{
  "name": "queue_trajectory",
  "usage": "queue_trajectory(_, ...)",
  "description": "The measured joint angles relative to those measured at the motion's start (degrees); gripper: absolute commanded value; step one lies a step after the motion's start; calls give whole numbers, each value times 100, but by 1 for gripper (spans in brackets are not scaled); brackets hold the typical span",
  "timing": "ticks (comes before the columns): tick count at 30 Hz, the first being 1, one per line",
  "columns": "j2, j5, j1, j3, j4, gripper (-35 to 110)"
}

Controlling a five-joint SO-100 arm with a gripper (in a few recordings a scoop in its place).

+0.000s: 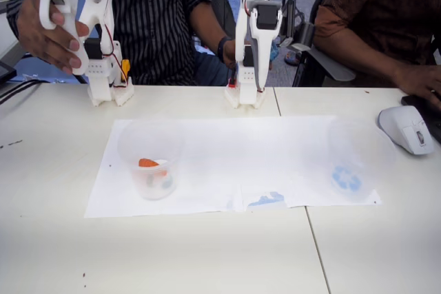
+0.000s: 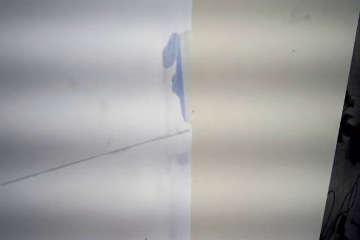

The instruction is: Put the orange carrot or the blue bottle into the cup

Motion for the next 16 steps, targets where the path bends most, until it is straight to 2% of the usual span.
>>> queue_trajectory(16, 2707, 0, 53, 4896, -2760, 12)
